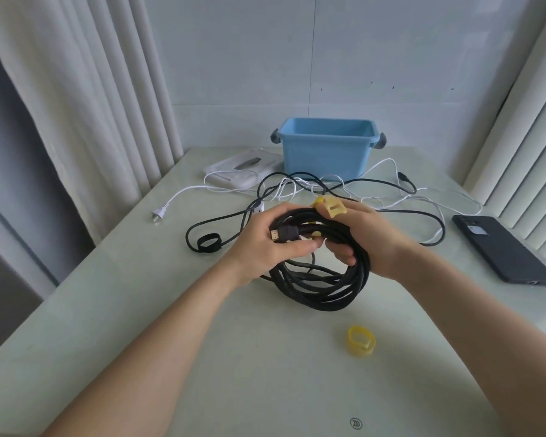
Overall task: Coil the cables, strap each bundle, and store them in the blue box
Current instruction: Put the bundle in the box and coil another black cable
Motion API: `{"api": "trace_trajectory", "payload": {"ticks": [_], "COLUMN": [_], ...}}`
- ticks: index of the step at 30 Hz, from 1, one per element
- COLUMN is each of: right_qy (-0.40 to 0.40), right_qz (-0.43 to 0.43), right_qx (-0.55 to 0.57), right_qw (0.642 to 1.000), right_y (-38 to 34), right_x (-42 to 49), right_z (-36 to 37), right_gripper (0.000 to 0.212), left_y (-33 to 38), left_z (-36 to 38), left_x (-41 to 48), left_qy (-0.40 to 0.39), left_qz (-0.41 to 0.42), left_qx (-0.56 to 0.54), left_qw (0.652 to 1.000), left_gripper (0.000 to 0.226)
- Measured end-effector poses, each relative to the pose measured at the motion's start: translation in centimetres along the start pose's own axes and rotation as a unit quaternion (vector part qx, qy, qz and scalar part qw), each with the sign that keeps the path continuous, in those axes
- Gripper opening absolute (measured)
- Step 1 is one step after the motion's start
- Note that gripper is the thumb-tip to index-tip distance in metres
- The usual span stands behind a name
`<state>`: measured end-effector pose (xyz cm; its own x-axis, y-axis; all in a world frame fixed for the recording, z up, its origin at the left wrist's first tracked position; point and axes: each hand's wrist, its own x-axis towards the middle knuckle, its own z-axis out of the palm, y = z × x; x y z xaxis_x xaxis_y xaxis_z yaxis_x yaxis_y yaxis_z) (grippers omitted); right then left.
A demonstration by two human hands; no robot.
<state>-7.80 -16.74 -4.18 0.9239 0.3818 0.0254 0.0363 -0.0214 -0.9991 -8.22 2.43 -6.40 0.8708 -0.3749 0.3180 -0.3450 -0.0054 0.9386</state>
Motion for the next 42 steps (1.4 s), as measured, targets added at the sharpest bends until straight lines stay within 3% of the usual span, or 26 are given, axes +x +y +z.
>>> {"api": "trace_trajectory", "payload": {"ticks": [2, 7, 10, 17, 26, 32, 38, 42], "right_qy": [0.009, -0.007, 0.01, 0.04, 0.066, 0.078, 0.072, 0.062], "right_qz": [0.01, 0.06, 0.052, 0.022, 0.047, 0.045, 0.097, 0.104], "right_qx": [-0.001, 0.072, 0.022, -0.005, -0.032, -0.022, -0.003, -0.009], "right_qw": [1.0, 0.996, 0.998, 0.999, 0.996, 0.996, 0.993, 0.993], "right_y": [-0.1, -0.5, -0.6, -0.7, -0.6, -0.7, -0.9, -1.1], "right_x": [-0.2, -0.3, -0.2, -0.8, -0.4, -0.5, -0.4, -0.6], "right_z": [0.0, -0.1, 0.4, 0.7, 1.0, 1.2, 0.9, 0.9], "right_gripper": [0.025, 0.046, 0.062, 0.047, 0.069, 0.055, 0.069, 0.056], "left_y": [-0.3, -0.9, -1.0, -0.8, -0.3, -0.2, -0.1, -0.4], "left_z": [0.3, 0.8, 0.9, 1.4, 2.1, 2.0, 2.2, 2.0], "left_x": [0.2, 0.6, 0.6, 0.1, 0.0, 0.0, 0.0, 0.0], "left_qy": [0.015, 0.068, 0.081, 0.086, 0.116, 0.106, 0.1, 0.086], "left_qz": [0.02, 0.029, 0.033, 0.029, -0.004, -0.028, -0.006, 0.015], "left_qx": [0.019, 0.031, 0.031, 0.017, -0.05, -0.058, -0.049, -0.037], "left_qw": [0.999, 0.997, 0.996, 0.996, 0.992, 0.992, 0.994, 0.996], "left_gripper": [0.039, 0.024, 0.023, 0.026, 0.017, 0.012, 0.011, 0.015]}}
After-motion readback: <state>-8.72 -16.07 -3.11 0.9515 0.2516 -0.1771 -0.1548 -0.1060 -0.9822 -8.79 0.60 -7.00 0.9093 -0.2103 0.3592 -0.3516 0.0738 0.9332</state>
